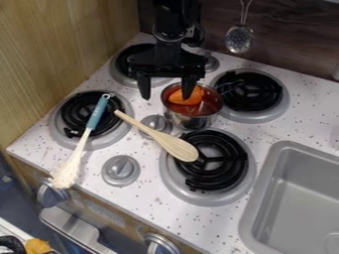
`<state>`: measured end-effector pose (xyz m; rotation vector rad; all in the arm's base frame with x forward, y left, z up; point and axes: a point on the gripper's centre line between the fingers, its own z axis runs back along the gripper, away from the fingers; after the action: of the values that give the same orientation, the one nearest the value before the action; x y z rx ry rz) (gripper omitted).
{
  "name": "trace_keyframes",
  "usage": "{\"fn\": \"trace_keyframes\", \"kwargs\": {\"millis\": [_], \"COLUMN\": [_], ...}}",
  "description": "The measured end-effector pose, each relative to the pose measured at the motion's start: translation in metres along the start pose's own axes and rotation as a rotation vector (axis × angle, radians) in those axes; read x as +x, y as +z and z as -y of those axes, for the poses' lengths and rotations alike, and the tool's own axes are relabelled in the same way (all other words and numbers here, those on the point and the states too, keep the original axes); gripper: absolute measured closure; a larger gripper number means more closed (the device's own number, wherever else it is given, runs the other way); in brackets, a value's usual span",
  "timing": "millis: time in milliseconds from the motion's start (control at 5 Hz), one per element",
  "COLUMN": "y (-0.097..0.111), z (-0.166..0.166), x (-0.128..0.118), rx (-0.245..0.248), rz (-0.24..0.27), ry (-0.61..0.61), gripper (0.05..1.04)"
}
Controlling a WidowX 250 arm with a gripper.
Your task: Put the cooking stick on the left of the burner
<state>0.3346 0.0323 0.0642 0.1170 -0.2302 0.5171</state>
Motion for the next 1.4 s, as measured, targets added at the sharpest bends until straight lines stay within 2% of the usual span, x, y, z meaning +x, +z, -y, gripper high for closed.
{"fn": "trace_keyframes", "kwargs": {"millis": [200, 400, 800, 1000, 1200, 1400], "y": [-0.008, -0.010, -0.005, -0.010, -0.008, -0.006], "z": [0.000, 0.001, -0.006, -0.018, -0.026, -0.031], "x": [-0.005, -0.009, -0.021, -0.028, -0.029, -0.032], "rx": [0.010, -0.001, -0.013, -0.022, -0.001, -0.009], "rz": [-0.026, -0.038, 0.000, 0.005, 0.013, 0.015], "ry": [0.003, 0.032, 0.158, 0.380, 0.559, 0.698], "gripper": [0.083, 0.083, 0.083, 0.083, 0.083, 0.083]}}
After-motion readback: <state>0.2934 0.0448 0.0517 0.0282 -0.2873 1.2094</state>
